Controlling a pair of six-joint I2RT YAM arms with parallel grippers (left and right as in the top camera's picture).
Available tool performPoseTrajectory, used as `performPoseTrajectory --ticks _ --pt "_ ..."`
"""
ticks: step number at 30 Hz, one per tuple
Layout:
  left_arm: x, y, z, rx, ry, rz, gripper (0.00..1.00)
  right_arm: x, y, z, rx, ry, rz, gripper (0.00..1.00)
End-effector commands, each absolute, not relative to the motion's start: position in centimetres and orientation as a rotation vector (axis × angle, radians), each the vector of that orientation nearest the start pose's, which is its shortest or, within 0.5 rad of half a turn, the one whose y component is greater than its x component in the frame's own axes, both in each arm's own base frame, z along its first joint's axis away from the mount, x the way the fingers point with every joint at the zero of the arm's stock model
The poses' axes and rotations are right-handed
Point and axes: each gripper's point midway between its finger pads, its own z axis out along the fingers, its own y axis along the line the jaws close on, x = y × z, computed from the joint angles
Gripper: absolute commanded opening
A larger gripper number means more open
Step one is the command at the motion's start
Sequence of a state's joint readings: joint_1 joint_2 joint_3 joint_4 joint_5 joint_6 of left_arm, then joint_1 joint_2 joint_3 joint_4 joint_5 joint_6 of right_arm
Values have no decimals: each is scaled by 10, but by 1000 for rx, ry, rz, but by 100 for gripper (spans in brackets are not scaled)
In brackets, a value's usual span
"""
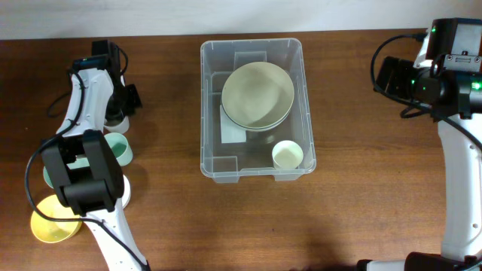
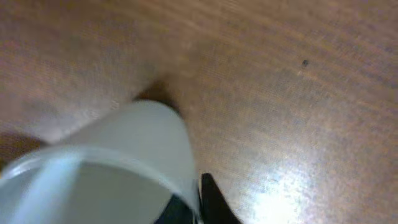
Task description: Pack container
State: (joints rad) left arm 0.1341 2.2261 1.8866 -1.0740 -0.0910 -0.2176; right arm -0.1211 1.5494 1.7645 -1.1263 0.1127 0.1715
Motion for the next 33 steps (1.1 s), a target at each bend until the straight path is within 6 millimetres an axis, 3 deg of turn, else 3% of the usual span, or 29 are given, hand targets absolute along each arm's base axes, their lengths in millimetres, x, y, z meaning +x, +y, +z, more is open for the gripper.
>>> performPoseTrajectory --ticks 1,5,10,14,15,18,21,26,30,33 --pt "476 81 71 -513 2872 126 0 386 -71 296 408 2442 -144 99" --pt "493 68 99 -415 2822 84 0 385 -71 296 408 2445 -144 100" --pt "494 19 160 -281 2783 -10 0 385 -71 296 408 2445 -145 100" --pt "475 -39 218 -112 2735 -50 0 385 -71 296 408 2446 -145 99" --pt "463 -66 239 -32 2709 -73 0 385 -71 296 408 2446 -144 100" --pt "437 -111 268 95 2676 -118 0 385 -71 295 408 2449 -144 100" --pt "412 -150 278 170 2681 -163 1 383 -70 294 410 2459 -145 99" --pt "378 -206 271 301 2727 -205 0 380 -70 291 414 2473 -147 100" --pt "359 -246 266 408 2723 -251 0 362 -102 288 666 2445 -261 100" --pt "348 -272 258 498 2722 -263 0 350 -124 284 761 2453 -262 99"
